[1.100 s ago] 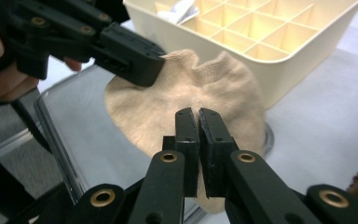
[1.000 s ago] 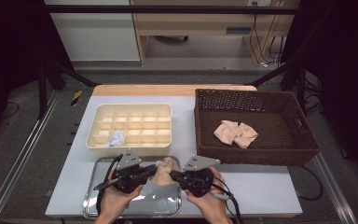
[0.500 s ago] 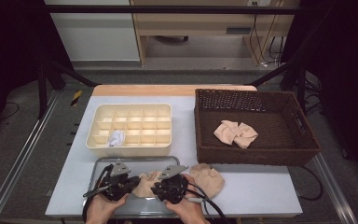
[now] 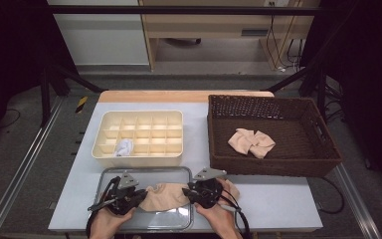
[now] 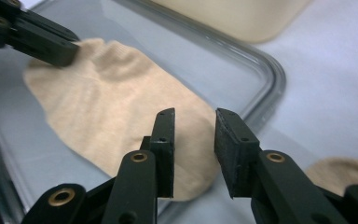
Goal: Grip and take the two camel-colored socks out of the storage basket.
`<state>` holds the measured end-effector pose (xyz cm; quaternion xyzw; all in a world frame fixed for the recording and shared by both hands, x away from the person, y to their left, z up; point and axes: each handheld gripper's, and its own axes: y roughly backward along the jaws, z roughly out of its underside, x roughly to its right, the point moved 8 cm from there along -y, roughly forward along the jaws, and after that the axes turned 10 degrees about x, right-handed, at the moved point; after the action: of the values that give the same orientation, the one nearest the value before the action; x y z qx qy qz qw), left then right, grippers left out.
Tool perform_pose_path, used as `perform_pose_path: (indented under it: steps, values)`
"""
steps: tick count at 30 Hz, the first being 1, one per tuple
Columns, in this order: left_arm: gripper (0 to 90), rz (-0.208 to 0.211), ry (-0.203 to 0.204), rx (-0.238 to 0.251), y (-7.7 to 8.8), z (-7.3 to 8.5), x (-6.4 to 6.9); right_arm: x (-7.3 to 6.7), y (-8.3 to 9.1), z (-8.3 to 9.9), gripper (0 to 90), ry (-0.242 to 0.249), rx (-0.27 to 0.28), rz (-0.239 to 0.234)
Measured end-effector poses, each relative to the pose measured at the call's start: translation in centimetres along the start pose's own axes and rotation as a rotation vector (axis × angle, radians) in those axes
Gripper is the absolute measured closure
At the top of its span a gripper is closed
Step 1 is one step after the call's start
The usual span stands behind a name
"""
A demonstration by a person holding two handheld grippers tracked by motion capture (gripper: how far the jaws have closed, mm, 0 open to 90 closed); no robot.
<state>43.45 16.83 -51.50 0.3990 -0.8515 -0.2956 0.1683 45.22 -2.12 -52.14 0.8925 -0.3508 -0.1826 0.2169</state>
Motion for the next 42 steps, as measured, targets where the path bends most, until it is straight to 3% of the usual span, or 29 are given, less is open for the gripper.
perform_pose_path:
  steps: [3, 9, 15, 19, 22, 26, 30, 35, 39, 42]
  values:
    - [83.7, -0.017, -0.002, -0.007, -0.2, 0.2, -0.1, 0.2, -0.2, 0.7, 70.7, -0.001, -0.022, 0.008]
    - [83.4, -0.05, -0.014, -0.008, -0.3, 0.1, -0.5, 0.2, 0.4, 1.0, 86.9, 0.006, -0.02, -0.004]
    - [83.5, -0.049, -0.014, -0.012, -0.5, 0.0, -0.4, 0.6, 1.3, 1.4, 87.4, -0.031, -0.036, -0.004]
    - [80.9, -0.061, -0.021, -0.001, -0.6, -0.2, -0.4, 0.5, 1.4, 1.7, 81.5, -0.056, -0.031, -0.012]
    - [74.4, -0.073, -0.014, 0.025, -0.4, -0.5, -0.7, 0.8, 2.2, 0.7, 76.2, -0.064, 0.015, -0.014]
    - [65.9, -0.095, -0.003, 0.077, 0.3, -1.1, -1.2, 2.5, 4.0, -0.5, 68.3, -0.051, 0.085, 0.054]
    - [59.4, -0.107, -0.009, 0.113, 1.0, -1.4, -1.7, 4.1, 5.1, -0.1, 67.5, -0.055, 0.106, 0.107]
    - [56.7, -0.097, -0.025, 0.126, 1.5, -1.4, -2.2, 4.3, 4.8, 1.2, 67.0, -0.044, 0.06, 0.112]
    - [56.8, -0.108, -0.004, 0.149, 2.2, -1.3, -2.6, 4.3, 3.7, 2.0, 63.7, -0.035, 0.016, 0.13]
    - [55.3, -0.125, -0.015, 0.174, 2.8, -1.3, -3.3, 4.4, 3.1, 2.6, 61.3, -0.005, -0.009, 0.153]
